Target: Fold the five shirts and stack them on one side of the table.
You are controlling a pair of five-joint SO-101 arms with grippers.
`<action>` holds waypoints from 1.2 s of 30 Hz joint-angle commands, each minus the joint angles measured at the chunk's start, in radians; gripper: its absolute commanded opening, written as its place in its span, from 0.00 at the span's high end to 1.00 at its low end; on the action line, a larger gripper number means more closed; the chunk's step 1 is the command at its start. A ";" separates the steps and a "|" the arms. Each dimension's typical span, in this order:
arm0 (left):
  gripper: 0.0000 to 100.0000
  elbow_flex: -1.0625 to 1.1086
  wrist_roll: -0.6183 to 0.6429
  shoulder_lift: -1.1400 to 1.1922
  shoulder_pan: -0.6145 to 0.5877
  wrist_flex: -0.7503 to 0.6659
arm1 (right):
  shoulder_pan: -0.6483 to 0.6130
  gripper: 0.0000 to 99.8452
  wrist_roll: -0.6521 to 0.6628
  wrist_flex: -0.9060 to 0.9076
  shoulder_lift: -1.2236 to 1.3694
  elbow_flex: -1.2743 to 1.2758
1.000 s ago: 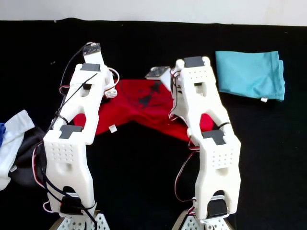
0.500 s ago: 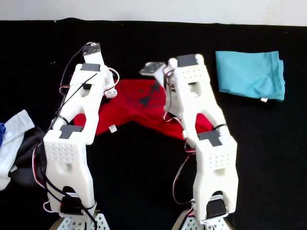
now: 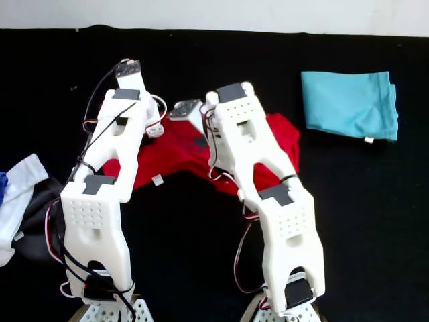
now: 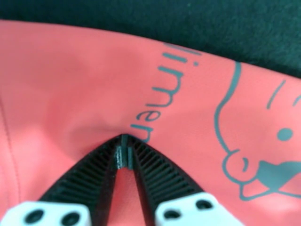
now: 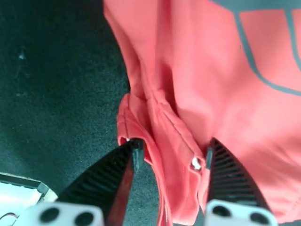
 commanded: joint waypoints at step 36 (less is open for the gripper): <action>0.99 -0.016 0.005 0.004 0.008 0.000 | -0.005 0.77 0.014 -0.016 -0.274 0.409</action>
